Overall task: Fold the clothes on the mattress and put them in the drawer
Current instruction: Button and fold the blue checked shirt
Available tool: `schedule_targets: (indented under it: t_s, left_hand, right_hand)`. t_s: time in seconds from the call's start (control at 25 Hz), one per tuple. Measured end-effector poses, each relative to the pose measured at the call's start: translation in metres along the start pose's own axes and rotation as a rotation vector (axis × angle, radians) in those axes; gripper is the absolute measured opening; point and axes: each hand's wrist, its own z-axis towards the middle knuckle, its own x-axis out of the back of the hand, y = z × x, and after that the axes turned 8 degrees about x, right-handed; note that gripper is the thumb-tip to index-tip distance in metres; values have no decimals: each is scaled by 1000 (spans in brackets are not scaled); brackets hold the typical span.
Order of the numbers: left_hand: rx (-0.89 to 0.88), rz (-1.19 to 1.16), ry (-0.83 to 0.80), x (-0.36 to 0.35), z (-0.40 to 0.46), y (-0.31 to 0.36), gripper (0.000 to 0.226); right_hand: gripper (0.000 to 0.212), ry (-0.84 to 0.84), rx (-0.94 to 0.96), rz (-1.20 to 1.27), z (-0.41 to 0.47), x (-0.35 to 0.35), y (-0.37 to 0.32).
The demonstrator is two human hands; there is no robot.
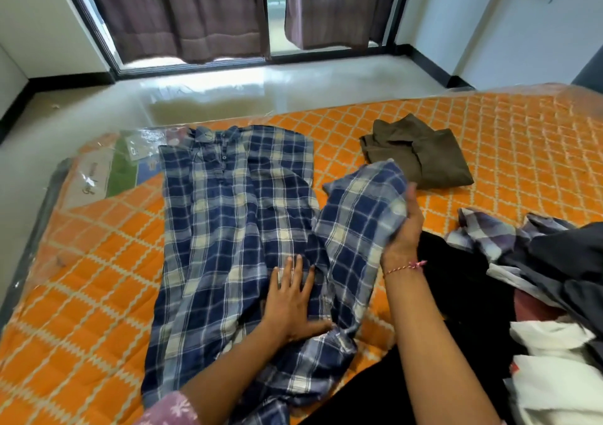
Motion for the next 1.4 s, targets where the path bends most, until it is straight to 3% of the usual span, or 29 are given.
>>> schedule_targets:
  t_s: [0.04, 0.08, 0.12, 0.16, 0.24, 0.28, 0.4, 0.52, 0.6, 0.72, 0.8, 0.92, 1.08, 1.16, 1.24, 1.28, 1.32, 1.36, 1.4]
  left_hand:
    - [9, -151, -42, 17, -1, -5, 91]
    - [79, -546, -46, 40, -1, -13, 63]
    - [131, -1060, -60, 66, -5, -24, 39]
    - [124, -1502, -72, 89, -12, -41, 35]
    - [-7, -2146, -111, 119, -22, -82, 57]
    - [-25, -2269, -88, 129, -29, -100, 59]
    - [155, -2382, 14, 126, -44, -133, 26]
    - [198, -2519, 81, 117, -58, -152, 36]
    - [91, -2559, 135, 120, -73, -169, 38]
    - [-29, -2606, 284, 120, -102, -205, 42]
    - [83, -2658, 394, 101, -124, -220, 43]
    - [377, -2746, 471, 60, -149, -221, 36]
    - [499, -2737, 684, 57, -169, -245, 42]
    - [642, -2673, 694, 62, -176, -257, 39]
    - [1140, -2370, 617, 51, -178, -255, 29]
    - [1408, -2111, 667, 43, -175, -251, 34]
    - [1549, -1768, 800, 40, -171, -242, 45]
    - [1434, -1409, 905, 41, -164, -229, 56]
    - [1132, -1071, 908, 39, -154, -214, 62]
  right_hand:
    - [24, -90, -32, -210, -4, -15, -1]
    - [26, -209, 8, -494, -7, -30, 6]
    - [41, -350, 126, -822, -10, -44, 19]
    - [57, -538, 283, -1117, -19, -58, 37]
    - [65, -855, 483, -1544, -50, -85, 72]
    - [64, -979, 524, -1683, -62, -96, 89]
    - [71, -1201, 514, -1859, -95, -115, 128]
    - [82, -1200, 609, -1835, -119, -94, 150]
    - [91, -1139, 596, -1784, -132, -72, 155]
    - [86, -1012, 610, -1747, -154, -47, 162]
    - [70, -928, 643, -1781, -162, -38, 165]
    - [35, -1046, 502, -1972, -166, -43, 159]
    - [20, -1099, 498, -2000, -176, -52, 155]
    - [11, -1163, 436, -1992, -186, -53, 156]
    - [10, -1264, 360, -2021, -190, -49, 157]
    - [11, -1318, 367, -2018, -190, -47, 158]
    - [9, -1355, 390, -2007, -189, -44, 157]
    - [6, -1381, 418, -1979, -188, -41, 155]
    - [9, -1379, 442, -1932, -187, -38, 156]
